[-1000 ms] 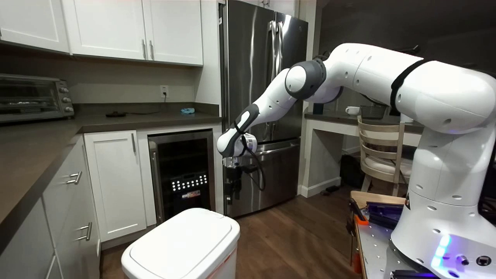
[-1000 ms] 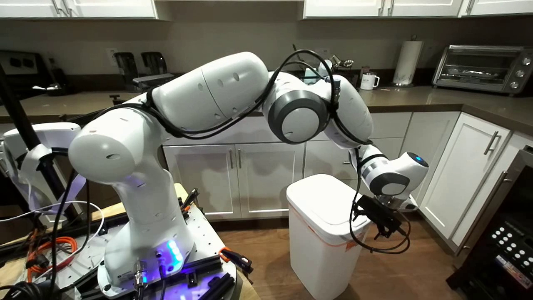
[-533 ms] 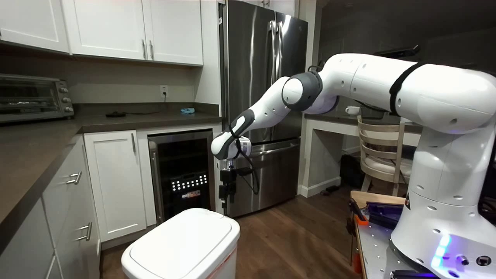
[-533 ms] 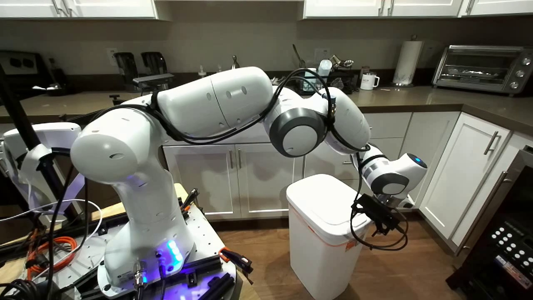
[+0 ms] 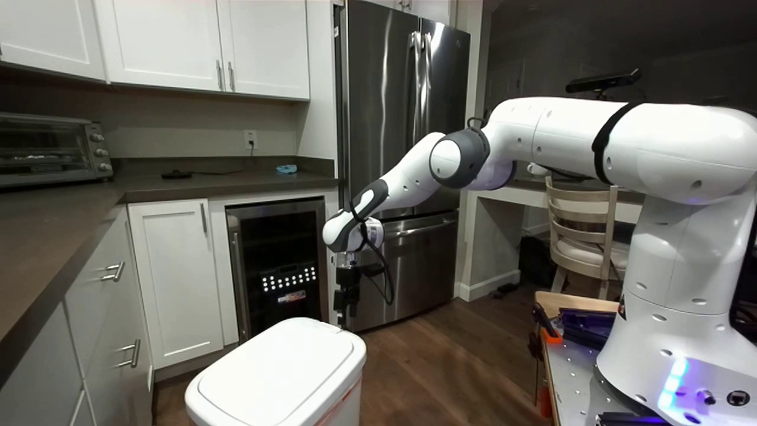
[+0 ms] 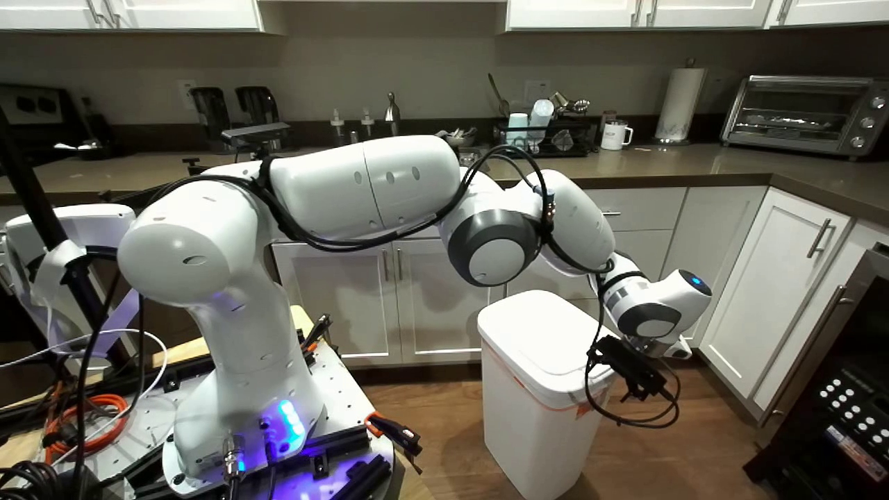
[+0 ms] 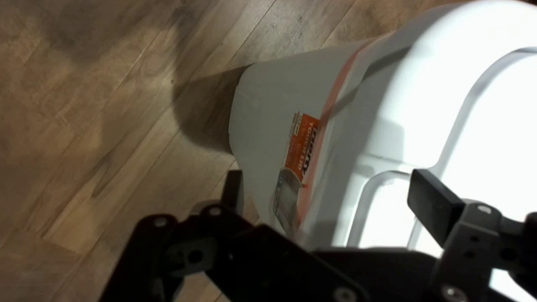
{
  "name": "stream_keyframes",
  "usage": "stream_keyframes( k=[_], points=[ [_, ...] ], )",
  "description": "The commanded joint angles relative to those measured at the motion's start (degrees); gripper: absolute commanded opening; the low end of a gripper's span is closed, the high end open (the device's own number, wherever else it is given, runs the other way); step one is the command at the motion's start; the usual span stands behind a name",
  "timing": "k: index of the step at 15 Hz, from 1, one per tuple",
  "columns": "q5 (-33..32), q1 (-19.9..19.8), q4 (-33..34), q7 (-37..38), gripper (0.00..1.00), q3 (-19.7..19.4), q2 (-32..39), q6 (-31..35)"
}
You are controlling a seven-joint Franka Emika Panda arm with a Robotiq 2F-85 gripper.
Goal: Open the lid of the dustbin
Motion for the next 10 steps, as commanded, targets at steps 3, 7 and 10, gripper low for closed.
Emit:
stream_keyframes(
  k=[3, 7, 10],
  points=[
    [2.73, -0.32, 7.88, -2.12, 1.0, 0.78, 4.45, -3.75],
    [3.88, -0.41, 11.68, -2.12, 1.0, 1.45, 6.8, -6.22],
    [5.5, -0.94, 6.48, -2.58, 1.0, 1.11, 4.46, -4.43]
  ],
)
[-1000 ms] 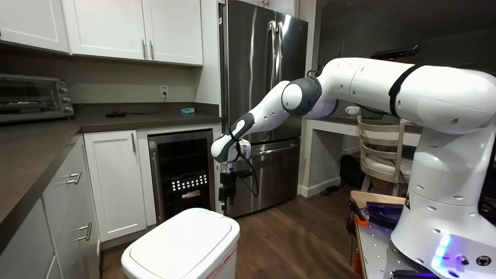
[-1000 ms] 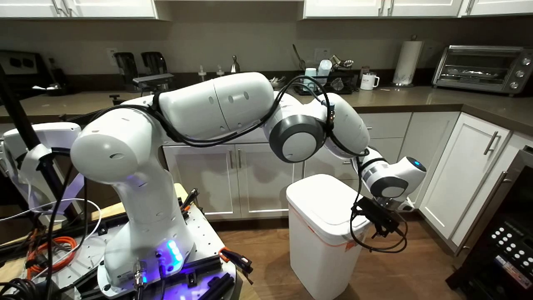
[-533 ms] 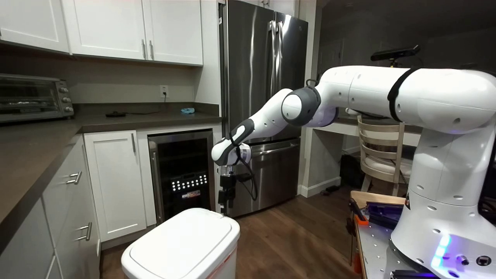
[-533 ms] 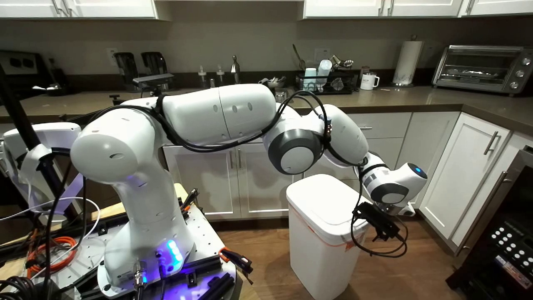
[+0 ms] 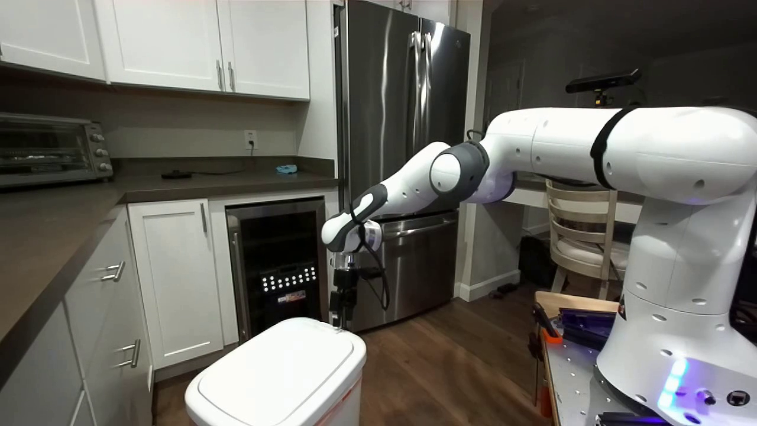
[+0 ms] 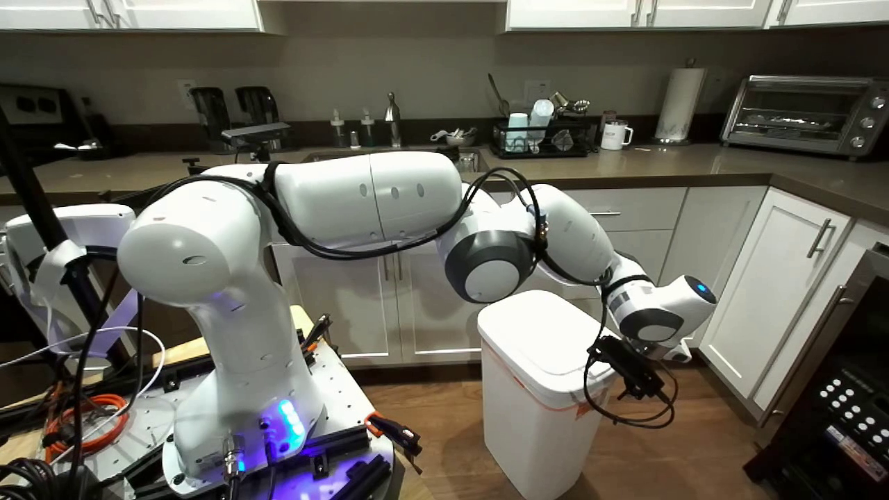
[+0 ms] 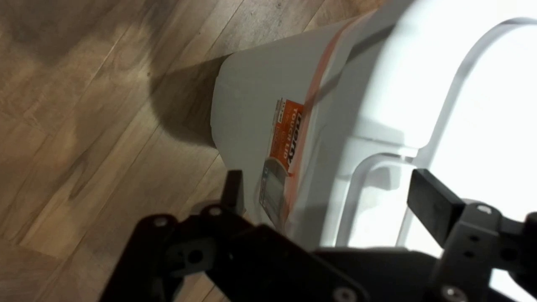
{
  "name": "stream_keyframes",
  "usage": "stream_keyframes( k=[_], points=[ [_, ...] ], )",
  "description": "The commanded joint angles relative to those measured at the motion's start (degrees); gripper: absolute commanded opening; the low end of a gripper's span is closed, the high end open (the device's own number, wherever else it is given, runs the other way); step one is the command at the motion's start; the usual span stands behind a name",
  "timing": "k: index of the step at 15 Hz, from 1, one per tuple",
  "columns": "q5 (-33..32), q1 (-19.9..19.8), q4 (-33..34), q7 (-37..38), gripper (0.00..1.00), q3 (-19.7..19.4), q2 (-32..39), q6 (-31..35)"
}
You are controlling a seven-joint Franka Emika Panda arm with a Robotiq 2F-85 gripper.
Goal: Open the lid of the dustbin
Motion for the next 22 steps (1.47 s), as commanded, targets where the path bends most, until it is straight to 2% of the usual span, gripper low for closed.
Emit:
stream_keyframes(
  k=[1, 5, 12, 22],
  points=[
    [2.68, -0.93, -1.84, -2.8, 1.0, 0.06, 0.01, 0.25],
    [3.68, -2.21, -5.43, -4.95, 1.0, -0.16, 0.18, 2.5],
    [4.64, -1.99, -7.08, -7.36, 1.0, -0.48, 0.17, 6.14],
    [3.83, 0.63, -4.18, -8.86, 1.0, -0.07, 0.11, 5.69]
  ],
)
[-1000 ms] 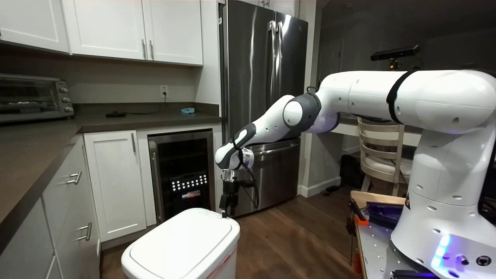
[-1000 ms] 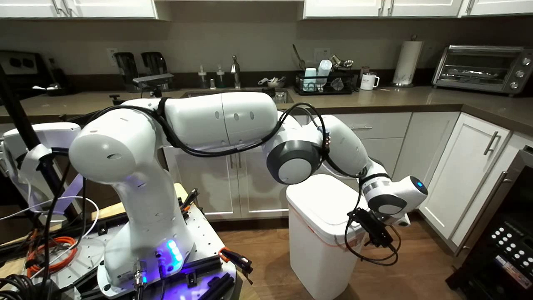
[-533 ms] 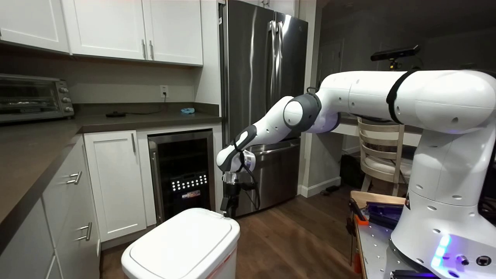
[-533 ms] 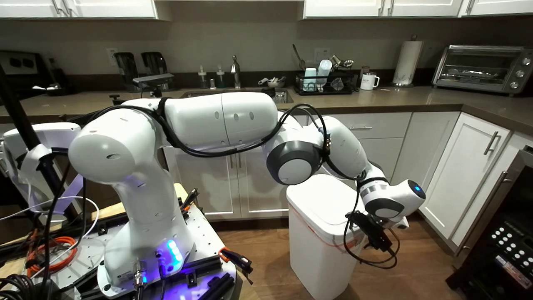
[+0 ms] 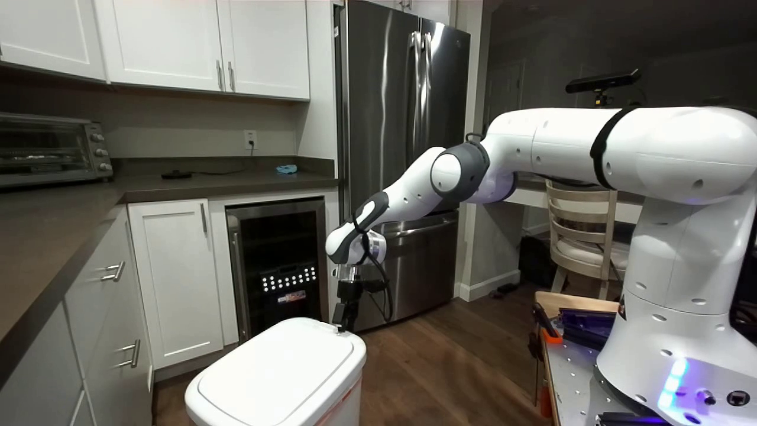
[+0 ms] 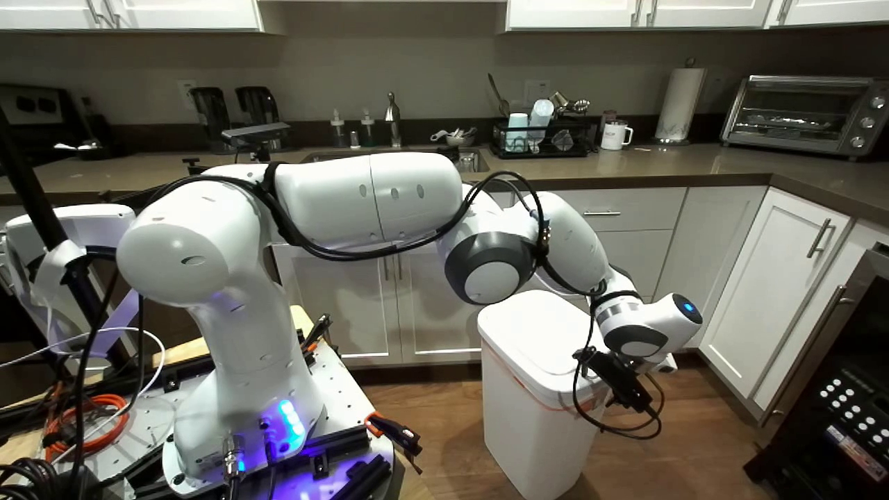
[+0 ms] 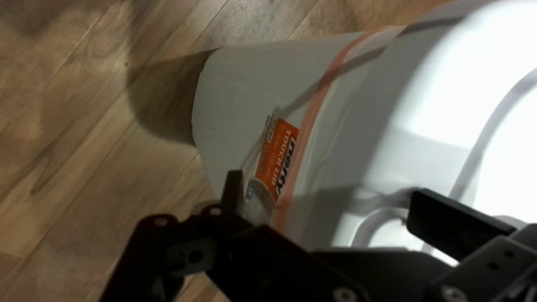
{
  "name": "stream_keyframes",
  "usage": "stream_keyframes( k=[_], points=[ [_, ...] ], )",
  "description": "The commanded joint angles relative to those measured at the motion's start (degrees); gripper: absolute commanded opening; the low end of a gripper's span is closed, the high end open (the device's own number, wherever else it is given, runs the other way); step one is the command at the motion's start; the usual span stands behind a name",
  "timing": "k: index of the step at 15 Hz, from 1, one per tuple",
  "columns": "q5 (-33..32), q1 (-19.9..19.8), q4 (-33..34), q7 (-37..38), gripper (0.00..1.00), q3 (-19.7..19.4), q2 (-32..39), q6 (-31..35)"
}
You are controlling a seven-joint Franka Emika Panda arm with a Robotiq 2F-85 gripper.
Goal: Open the lid of the dustbin
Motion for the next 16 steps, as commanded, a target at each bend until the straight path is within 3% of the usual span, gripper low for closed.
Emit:
stream_keyframes(
  k=[1, 9, 11, 16],
  points=[
    [0.36, 1.17, 1.48, -1.4, 1.0, -0.23, -0.04, 0.43],
    [-1.79, 2.41, -2.8, -3.76, 1.0, -3.21, -0.11, 9.37],
    [-1.09, 1.37, -3.16, -4.74, 1.0, -2.17, -0.09, 8.55],
    [-1.29, 2.13, 4.13, -2.59, 1.0, -1.85, -0.25, 0.66]
  ],
)
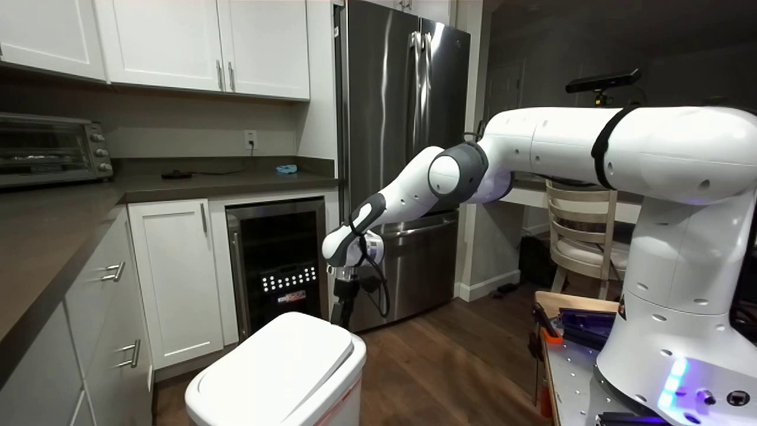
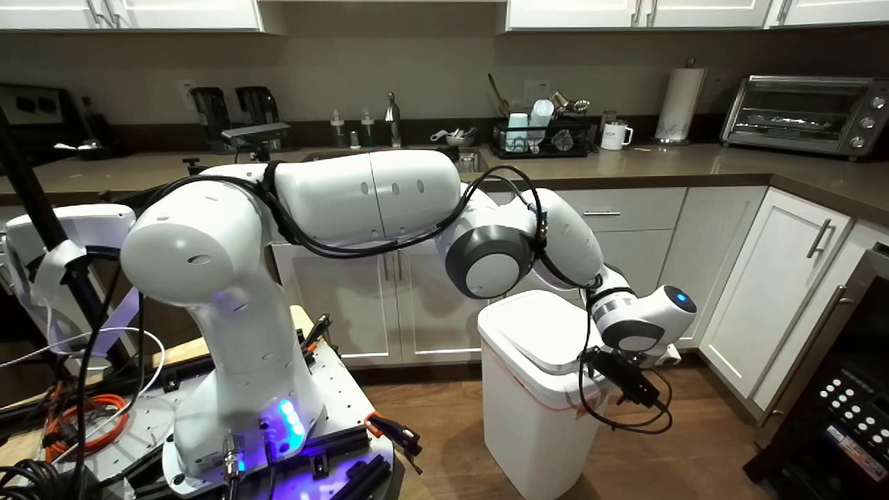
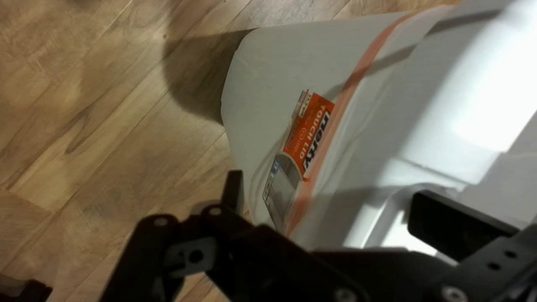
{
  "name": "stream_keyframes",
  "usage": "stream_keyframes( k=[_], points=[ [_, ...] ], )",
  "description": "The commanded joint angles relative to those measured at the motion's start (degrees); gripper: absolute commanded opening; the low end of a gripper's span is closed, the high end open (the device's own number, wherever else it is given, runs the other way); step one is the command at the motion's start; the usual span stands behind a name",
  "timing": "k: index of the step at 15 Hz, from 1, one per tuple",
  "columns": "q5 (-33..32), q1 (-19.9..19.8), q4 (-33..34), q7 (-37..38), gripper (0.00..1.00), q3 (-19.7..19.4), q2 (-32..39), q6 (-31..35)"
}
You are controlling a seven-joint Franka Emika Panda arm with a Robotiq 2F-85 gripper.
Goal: Open the lid of the dustbin
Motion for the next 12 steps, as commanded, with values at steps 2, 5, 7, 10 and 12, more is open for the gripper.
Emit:
stream_keyframes(
  k=[2, 5, 7, 10, 12],
  points=[
    [-0.88, 0.61, 8.06, 1.03, 1.0, -0.04, -0.09, -9.06],
    [-0.85, 1.26, 11.82, 3.04, 1.0, -0.87, -1.37, -17.02],
    [-0.67, 0.99, 14.31, 4.04, 1.0, -0.95, -1.85, -24.16],
    [-0.5, -0.19, 17.05, 4.43, 1.0, -1.45, -2.89, -33.3],
    [-0.59, -1.33, 18.82, 3.93, 1.0, -2.21, -3.36, -39.36]
  ],
)
